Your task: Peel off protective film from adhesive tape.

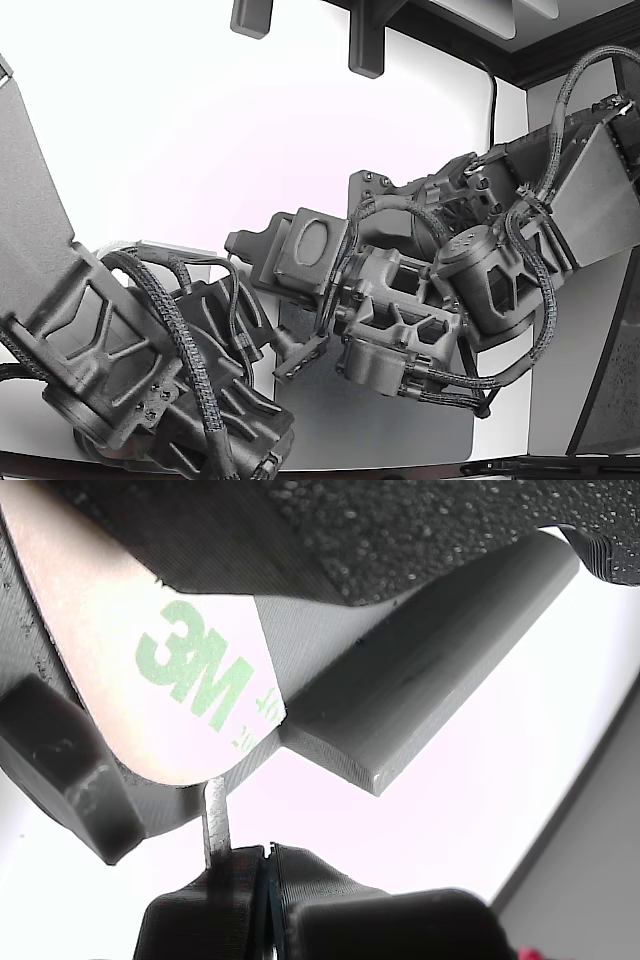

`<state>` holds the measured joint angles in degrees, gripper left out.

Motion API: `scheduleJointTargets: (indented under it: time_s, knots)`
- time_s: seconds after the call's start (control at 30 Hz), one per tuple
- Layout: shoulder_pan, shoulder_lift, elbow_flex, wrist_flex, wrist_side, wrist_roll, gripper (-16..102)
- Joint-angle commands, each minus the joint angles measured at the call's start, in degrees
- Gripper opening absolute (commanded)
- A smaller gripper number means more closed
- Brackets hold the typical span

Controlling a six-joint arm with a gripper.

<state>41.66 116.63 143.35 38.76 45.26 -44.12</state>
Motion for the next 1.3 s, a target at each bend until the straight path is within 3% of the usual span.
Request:
scheduleJointTargets:
  time_s: [0.0,1.27]
  knots:
    - [-0.79,0.88,-1.85,-0.26,0.18,0.18,-11]
    - [-0.35,0.53,-2.99,-0.7,-0.09,1.49,-11]
